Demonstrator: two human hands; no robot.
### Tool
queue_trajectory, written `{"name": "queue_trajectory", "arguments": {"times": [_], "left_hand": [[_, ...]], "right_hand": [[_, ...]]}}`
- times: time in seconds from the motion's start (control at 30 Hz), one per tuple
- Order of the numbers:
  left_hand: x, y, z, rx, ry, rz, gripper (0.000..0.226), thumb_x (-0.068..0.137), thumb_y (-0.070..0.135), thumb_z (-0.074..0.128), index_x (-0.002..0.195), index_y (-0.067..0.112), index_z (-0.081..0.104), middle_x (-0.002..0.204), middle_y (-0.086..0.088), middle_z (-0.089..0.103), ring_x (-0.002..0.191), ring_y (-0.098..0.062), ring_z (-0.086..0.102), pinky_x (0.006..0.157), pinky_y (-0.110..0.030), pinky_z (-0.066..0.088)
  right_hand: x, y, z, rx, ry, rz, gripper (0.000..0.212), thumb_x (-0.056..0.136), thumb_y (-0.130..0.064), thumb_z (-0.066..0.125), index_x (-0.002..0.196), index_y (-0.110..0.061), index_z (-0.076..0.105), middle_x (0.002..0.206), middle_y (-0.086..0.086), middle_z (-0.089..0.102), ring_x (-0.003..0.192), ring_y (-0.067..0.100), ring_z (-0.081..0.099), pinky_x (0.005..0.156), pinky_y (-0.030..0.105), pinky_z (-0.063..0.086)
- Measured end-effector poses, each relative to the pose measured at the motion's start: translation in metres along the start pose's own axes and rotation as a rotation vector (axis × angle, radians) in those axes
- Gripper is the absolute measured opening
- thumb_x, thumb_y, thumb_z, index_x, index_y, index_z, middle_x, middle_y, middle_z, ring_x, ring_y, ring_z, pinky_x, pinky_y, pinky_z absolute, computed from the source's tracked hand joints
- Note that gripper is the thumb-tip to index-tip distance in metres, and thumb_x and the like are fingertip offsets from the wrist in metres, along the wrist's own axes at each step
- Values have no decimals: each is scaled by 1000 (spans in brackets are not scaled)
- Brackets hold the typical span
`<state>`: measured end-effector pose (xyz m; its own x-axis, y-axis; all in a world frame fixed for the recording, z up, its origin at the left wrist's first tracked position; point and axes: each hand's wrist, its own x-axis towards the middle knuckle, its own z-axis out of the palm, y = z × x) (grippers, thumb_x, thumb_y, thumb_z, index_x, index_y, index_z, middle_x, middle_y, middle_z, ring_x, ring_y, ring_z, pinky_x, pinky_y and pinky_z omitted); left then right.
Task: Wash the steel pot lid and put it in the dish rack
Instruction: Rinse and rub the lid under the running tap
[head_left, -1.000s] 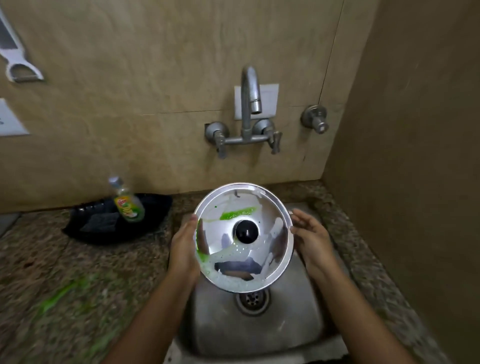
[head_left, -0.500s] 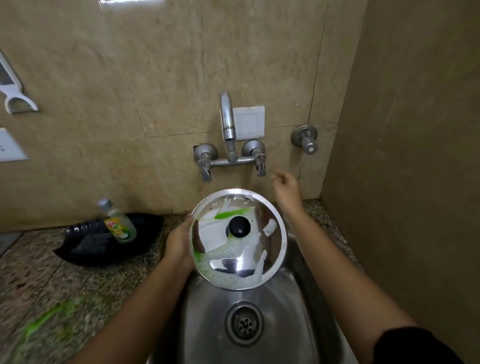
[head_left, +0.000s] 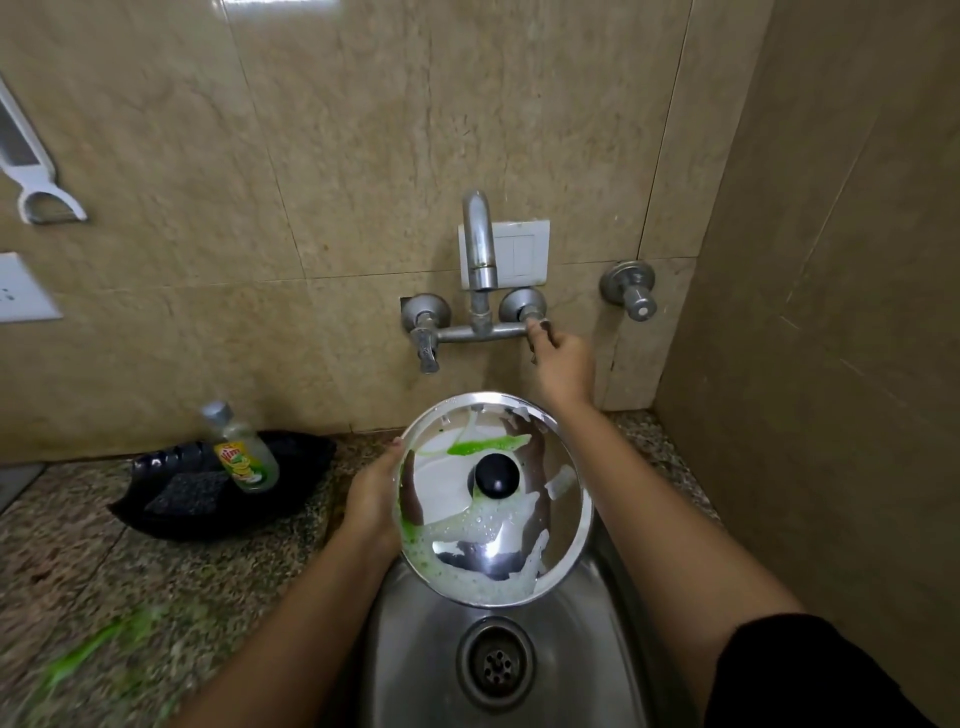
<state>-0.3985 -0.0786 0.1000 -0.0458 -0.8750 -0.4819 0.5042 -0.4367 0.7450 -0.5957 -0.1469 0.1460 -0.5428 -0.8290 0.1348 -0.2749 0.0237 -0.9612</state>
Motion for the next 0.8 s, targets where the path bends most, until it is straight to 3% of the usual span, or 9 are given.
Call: {"name": "queue_trajectory", "arguments": {"times": [0.1,0.2,0.33,0.4,0.47,0.53,0.6,0.67,0.8], "left_hand": [[1,-2,1,-1,1,-6,43,98,29,47,122,-5,58,118,-25,62,91,-34,62,86,-41,49],[2,-3,0,0,-2,-34,47,99,32,43,124,-5,56,119,-25,62,96,-35,61,96,-44,45],[4,-2,1,1,52,-40,47,95,35,50,121,-3,61,121,-26,63,103,-39,63,82,-42,51],[5,-3,1,6,51,-45,46,94,35,51,118,-2,62,119,-25,64,103,-39,63,83,-43,51],[3,-2,3,19,47,-44,43,96,34,49,116,-2,63,115,-25,65,96,-37,63,79,-41,51],[5,-3,1,32,48,-27,43,96,33,50,115,-3,63,114,-26,65,96,-37,64,79,-42,51],[8,-2,0,41,74,-3,43,94,34,53,114,-2,64,113,-26,66,100,-39,64,86,-44,51],[11,-3,1,55,98,21,42,93,34,55,112,-1,65,111,-25,67,99,-38,65,89,-45,51],[7,-7,13,23,61,51,33,99,23,47,105,-5,63,84,-19,72,81,-31,64,69,-35,50]], "right_hand": [[-1,0,0,63,12,24,53,93,-46,51,81,4,66,70,11,61,66,21,57,58,30,39],[-2,-1,-1,65,-1,36,49,94,-45,50,73,-2,61,67,9,56,61,18,51,55,29,35],[-1,-5,-5,85,-29,57,44,94,-44,51,69,-8,54,65,7,52,58,16,47,56,30,32],[-3,-5,-7,105,-78,89,38,93,-43,53,79,-8,60,76,6,61,72,20,58,61,30,37],[-14,2,-6,64,-141,83,40,91,-43,56,113,-10,62,103,5,67,102,24,62,81,34,47],[-41,15,-7,-61,-197,-24,55,94,-42,52,142,-19,42,137,4,55,127,24,49,102,41,42],[-71,26,-12,-218,-208,-226,57,97,-40,45,149,-21,30,154,-1,33,139,18,34,111,38,33],[-89,31,-13,-457,-215,-417,54,100,-40,38,149,-21,28,157,-2,25,144,17,25,116,38,26],[-114,28,14,-1084,-363,-621,60,101,-41,24,150,-7,18,158,13,20,147,26,14,118,45,-7]]}}
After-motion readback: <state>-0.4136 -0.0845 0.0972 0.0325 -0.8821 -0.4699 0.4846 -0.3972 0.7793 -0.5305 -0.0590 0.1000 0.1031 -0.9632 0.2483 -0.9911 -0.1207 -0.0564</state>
